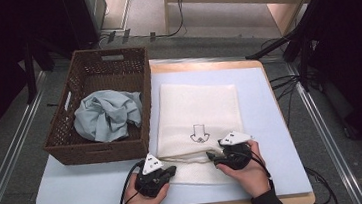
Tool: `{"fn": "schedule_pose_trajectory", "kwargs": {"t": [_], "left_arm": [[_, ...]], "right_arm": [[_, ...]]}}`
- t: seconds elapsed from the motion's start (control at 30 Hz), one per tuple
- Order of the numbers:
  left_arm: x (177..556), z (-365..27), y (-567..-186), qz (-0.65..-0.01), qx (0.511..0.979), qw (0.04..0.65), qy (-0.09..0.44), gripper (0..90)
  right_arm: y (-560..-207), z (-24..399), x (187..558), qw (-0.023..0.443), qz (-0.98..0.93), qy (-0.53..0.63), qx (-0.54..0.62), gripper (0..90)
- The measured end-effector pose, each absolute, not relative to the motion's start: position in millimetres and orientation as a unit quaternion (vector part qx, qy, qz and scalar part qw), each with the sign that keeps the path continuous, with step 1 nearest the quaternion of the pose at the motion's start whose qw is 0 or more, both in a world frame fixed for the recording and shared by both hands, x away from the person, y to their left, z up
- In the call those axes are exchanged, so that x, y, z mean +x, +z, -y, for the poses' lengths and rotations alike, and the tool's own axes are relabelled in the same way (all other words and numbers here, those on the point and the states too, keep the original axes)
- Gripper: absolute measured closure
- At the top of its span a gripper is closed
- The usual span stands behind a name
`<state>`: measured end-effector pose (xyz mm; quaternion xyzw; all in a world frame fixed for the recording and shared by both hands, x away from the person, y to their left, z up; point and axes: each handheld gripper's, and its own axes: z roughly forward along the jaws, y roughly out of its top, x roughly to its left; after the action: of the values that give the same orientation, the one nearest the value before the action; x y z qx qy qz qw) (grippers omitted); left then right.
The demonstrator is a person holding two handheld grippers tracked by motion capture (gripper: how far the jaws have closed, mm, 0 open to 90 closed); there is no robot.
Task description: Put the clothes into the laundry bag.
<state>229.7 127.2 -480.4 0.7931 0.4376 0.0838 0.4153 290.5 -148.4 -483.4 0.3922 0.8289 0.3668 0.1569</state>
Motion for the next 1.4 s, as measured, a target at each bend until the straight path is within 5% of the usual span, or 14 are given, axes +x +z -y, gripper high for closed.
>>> {"fn": "schedule_pose_trajectory", "kwargs": {"t": [0.07, 0.17, 0.3, 1.07, 1.4], "left_arm": [[229.7, -127.0, -480.3, -0.439, 0.792, 0.415, 0.084, 90.0], [229.4, -126.8, -480.2, -0.436, 0.795, 0.413, 0.088, 90.0], [229.6, -126.8, -480.1, -0.436, 0.795, 0.413, 0.087, 90.0], [229.3, -126.8, -480.2, -0.44, 0.791, 0.417, 0.082, 90.0], [224.6, -132.9, -464.3, -0.429, 0.782, 0.443, 0.092, 80.1]], "right_arm": [[-482.4, 146.2, 290.4, 0.159, -0.827, 0.361, 0.399, 41.1], [-480.7, 146.1, 288.6, 0.169, -0.822, 0.363, 0.405, 66.2], [-479.2, 149.7, 288.7, 0.16, -0.811, 0.373, 0.422, 82.2], [-449.4, 166.6, 292.1, 0.14, -0.742, 0.486, 0.44, 85.2], [-452.3, 166.7, 287.8, 0.146, -0.739, 0.491, 0.437, 85.2]]}}
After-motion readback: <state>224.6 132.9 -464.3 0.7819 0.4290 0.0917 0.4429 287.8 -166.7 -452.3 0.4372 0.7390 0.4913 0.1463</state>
